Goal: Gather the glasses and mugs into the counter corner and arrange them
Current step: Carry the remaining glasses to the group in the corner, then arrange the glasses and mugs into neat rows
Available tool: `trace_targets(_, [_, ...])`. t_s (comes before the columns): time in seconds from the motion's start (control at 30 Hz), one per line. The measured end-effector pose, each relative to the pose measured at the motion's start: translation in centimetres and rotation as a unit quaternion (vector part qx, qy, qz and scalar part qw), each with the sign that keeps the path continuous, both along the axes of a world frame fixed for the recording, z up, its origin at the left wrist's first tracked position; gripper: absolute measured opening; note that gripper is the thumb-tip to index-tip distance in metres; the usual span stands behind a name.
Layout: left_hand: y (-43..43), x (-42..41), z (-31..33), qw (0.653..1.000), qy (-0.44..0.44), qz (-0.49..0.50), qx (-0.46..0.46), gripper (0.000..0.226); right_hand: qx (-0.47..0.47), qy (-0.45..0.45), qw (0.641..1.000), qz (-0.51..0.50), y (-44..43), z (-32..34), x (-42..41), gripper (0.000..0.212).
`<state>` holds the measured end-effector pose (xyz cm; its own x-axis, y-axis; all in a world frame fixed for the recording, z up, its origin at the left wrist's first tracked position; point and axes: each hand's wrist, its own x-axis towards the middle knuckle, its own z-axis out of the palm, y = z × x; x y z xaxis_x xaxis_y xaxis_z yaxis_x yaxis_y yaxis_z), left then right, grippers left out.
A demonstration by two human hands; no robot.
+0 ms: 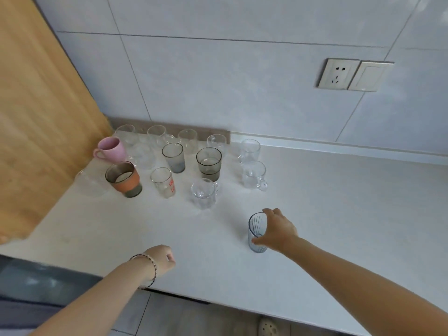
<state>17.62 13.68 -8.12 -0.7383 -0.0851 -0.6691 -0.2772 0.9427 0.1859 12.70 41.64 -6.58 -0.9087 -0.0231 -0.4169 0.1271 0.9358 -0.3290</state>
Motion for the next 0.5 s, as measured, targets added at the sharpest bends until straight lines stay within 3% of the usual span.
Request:
trace_targets(0.23, [-3.9,-1.1,0.5,1.0,0.011,-0.006,0.009,0.006,0.006,0.055,0.996,-0.072,-3.7,0.5,-5.8,0.082])
trace_targets(0.5, [-4.4,-3.6,0.6,0.999,0.011,-0.043,0.021,0.006,0.028,0.018,0.996,-0.086,-4.4,-1.0,-8.3,0.078])
